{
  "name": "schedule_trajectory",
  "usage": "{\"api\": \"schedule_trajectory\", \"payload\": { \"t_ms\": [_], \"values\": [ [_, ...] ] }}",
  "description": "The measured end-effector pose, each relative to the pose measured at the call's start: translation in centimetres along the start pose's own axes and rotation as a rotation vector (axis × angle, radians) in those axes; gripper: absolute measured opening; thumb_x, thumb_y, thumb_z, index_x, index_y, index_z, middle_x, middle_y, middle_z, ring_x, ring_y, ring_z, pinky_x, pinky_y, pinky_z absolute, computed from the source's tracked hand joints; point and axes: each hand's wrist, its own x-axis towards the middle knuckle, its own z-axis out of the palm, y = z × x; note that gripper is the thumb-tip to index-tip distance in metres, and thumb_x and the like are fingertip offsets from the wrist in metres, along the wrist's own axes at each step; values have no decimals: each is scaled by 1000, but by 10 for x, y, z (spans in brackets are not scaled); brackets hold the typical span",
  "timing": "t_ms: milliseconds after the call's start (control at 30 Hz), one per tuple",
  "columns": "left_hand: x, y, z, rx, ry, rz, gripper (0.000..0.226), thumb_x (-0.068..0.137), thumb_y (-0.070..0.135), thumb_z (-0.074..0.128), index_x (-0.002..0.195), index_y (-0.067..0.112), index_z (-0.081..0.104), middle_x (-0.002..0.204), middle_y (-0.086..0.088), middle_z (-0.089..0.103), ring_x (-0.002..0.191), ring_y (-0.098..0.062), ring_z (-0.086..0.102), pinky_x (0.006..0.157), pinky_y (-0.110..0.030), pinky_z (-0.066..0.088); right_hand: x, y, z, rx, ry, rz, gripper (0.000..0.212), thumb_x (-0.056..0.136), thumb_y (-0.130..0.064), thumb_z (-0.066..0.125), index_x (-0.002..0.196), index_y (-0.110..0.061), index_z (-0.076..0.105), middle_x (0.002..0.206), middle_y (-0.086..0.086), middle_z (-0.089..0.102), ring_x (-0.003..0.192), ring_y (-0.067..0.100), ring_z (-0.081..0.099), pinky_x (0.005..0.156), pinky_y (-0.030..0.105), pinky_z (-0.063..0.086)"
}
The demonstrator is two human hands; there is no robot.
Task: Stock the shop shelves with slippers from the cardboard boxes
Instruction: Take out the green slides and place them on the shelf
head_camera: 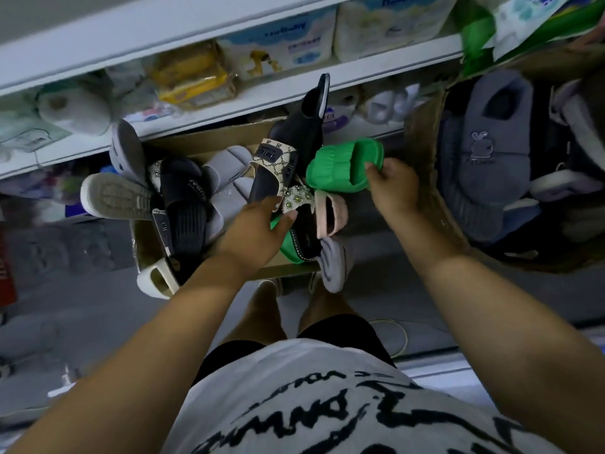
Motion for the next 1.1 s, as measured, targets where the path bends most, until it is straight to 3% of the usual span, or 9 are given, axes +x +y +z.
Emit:
{"api": "schedule_trajectory", "payload": {
  "t_ms": [133,233,333,533,700,800,900,1000,1100],
  "values": [
    [1,10,10,-170,-107,-83,57,100,56,51,137,13,57,131,-7,64,123,-24,59,94,-25,41,-51,10,-16,368,116,145,27,95,-40,68,88,-13,66,82,6,70,80,20,71,80,51,60],
    [-4,20,9,-331,-209,-141,53,101,52,51,124,5,60,103,1,62,96,-16,59,75,-28,38,-93,-9,-17,734,78,248,28,99,-3,61,126,2,55,100,1,69,89,7,70,78,32,61],
    [-10,9,8,-806,-341,-276,43,97,55,57,109,15,65,117,-5,70,107,-18,68,98,-34,51,-126,-29,2,874,47,309,61,98,5,58,152,-11,33,111,1,65,97,10,66,71,28,62],
    [-27,-51,-6,-1439,-171,-356,41,96,28,66,133,9,61,126,-7,71,117,-23,68,102,-39,54,-184,-68,74,827,-137,298,44,94,4,65,127,-20,50,111,1,70,103,19,69,78,39,63],
    [-38,-136,-34,-1386,9,-435,34,92,18,73,121,2,68,118,-17,73,107,-31,72,95,-48,58,-203,-63,134,488,-341,334,35,86,-33,80,116,-27,64,116,5,70,110,22,68,98,45,56],
    [-39,-179,-44,-1195,127,-480,30,87,14,78,114,3,70,111,-14,75,100,-28,74,95,-49,57,-198,-42,162,380,-342,422,35,88,-42,76,109,-15,71,108,10,73,108,29,69,97,46,55],
    [-41,-210,-44,-1068,117,-458,29,86,12,79,113,6,70,107,-9,76,96,-21,75,90,-43,61,-182,2,197,328,-298,537,47,68,-62,76,83,-18,73,91,12,75,94,32,71,91,51,56],
    [-40,-238,-33,-1014,75,-488,36,84,14,82,117,9,68,111,-7,75,99,-21,75,85,-39,62,-166,12,218,357,-241,707,32,81,-46,78,73,-17,66,87,15,70,95,36,69,95,52,55],
    [-36,-262,-20,-1004,18,-568,38,84,18,82,118,12,65,116,-9,73,100,-25,74,86,-45,61,-146,15,236,347,-267,765,21,96,-34,69,91,-13,65,110,15,68,112,30,64,108,47,48]
  ]
}}
